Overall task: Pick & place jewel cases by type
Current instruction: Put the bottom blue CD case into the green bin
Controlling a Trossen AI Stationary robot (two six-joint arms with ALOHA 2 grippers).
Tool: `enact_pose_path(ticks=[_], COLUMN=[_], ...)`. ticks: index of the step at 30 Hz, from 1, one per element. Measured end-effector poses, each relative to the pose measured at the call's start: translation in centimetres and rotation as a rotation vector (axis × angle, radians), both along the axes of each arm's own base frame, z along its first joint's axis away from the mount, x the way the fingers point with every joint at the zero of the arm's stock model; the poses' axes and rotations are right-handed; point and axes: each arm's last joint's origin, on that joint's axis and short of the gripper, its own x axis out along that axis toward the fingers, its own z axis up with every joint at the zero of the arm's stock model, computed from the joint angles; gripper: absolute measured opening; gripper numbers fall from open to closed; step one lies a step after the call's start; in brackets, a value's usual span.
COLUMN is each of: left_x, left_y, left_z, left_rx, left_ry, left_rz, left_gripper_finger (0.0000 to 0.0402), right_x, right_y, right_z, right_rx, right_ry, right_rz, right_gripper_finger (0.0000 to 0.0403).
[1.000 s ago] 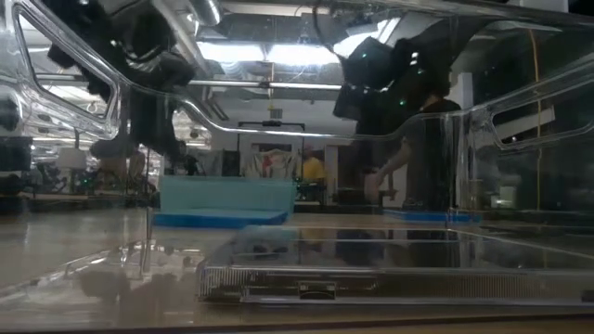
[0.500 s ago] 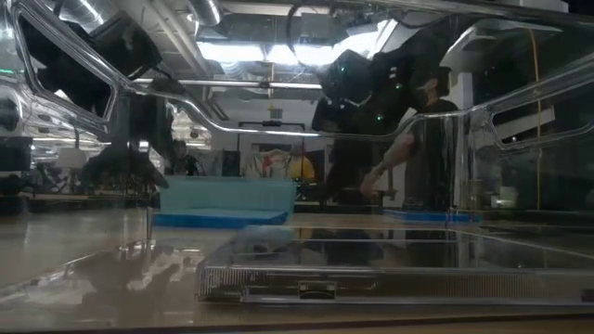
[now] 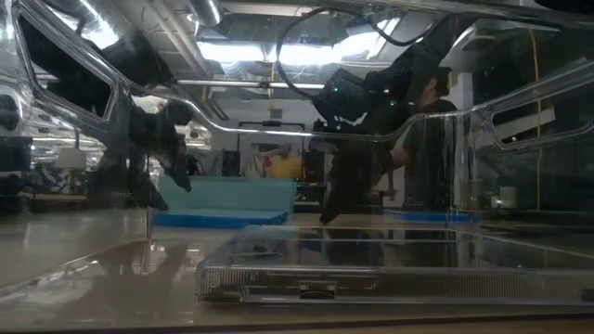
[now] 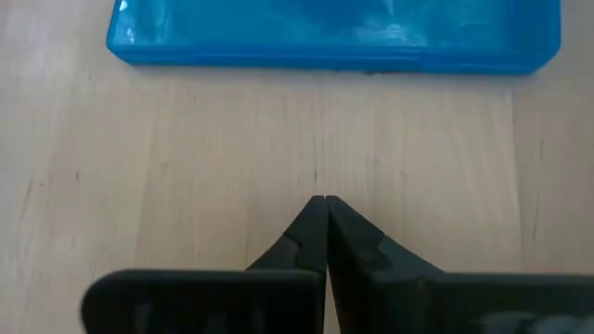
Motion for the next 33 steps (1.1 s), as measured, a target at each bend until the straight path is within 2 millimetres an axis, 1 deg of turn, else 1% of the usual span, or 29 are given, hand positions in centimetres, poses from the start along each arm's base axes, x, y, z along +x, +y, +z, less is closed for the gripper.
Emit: enact_pose_path(ticks=[6,14,21,26,33], left_x=[1.2,3.0,4.1,4.7,4.9], left_y=[0.2,0.4,0.6,0.7,0.7], left_z=[-1.2,-2.3,-2.4,-2.1,-2.0], left_rx=[-0.044,-0.103,-0.123,-0.109,-0.11], left_ry=[-0.03,-0.136,-0.241,-0.244,-0.247], left_rz=[0.014,0.035,0.051,0.039,0.029], left_gripper_finger=[0.021,0.021,0.021,0.021,0.0205], right_x=[0.2,0.2,0.2,0.1,0.0], right_y=[0.0,0.0,0.0,0.0,-0.1], right_z=[0.0,-0.1,-0.1,-0.1,-0.1], right_rx=[-0.004,-0.005,-0.007,-0.007,-0.014], right_ry=[-0.017,-0.02,-0.026,-0.021,-0.025], right_rz=[0.001,0.003,0.031,0.038,0.052], right_gripper_finger=[0.0004,0.0007,0.0009,0.0009,0.0009])
